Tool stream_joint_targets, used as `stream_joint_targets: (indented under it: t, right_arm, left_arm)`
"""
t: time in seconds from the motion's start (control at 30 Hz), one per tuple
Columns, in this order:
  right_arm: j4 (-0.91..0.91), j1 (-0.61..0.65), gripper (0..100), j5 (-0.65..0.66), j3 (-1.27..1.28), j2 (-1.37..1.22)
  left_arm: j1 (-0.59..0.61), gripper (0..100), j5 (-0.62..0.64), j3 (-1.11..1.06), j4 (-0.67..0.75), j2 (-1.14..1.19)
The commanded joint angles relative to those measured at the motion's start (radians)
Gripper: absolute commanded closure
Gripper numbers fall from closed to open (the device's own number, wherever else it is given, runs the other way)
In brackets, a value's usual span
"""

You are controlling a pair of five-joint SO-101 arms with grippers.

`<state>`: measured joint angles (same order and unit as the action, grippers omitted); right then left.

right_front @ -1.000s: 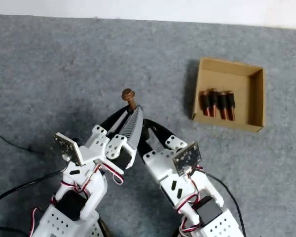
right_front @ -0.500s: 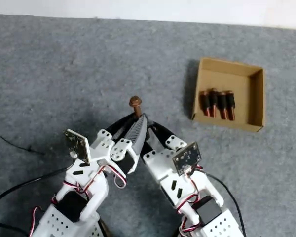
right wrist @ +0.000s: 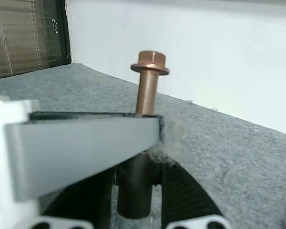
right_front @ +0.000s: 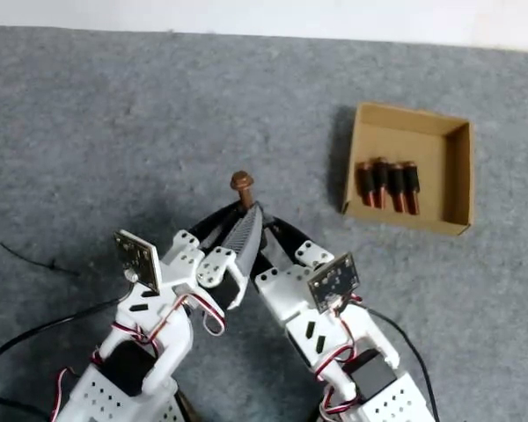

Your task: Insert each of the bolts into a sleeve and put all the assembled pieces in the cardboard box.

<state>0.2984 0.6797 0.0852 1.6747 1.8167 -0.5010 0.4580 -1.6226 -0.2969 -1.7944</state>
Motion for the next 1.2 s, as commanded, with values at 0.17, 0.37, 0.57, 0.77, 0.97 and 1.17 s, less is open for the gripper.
stream_joint_targets:
  t: [0.17,0.37,0.57,0.77,0.97,1.17]
  right_arm:
    - [0.030,0.002,99.3,0.000,0.113,0.016]
    - [0.030,0.002,99.3,0.000,0.113,0.018]
    - [0.031,0.002,99.3,0.000,0.113,0.018]
    - [0.031,-0.013,99.1,0.000,0.113,0.018]
    - [0.028,-0.081,99.1,0.000,0.113,0.019]
    - [0.027,-0.205,99.1,-0.006,0.113,0.019]
  left_arm:
    - [-0.008,75,-0.011,0.071,-0.071,0.002]
    - [0.012,77,-0.011,0.071,-0.072,-0.005]
    - [0.148,77,0.120,0.085,-0.072,-0.005]
    - [0.263,77,0.206,0.105,-0.072,-0.005]
    - [0.265,77,0.201,0.096,-0.072,-0.001]
    - [0.268,77,0.121,0.093,-0.072,0.002]
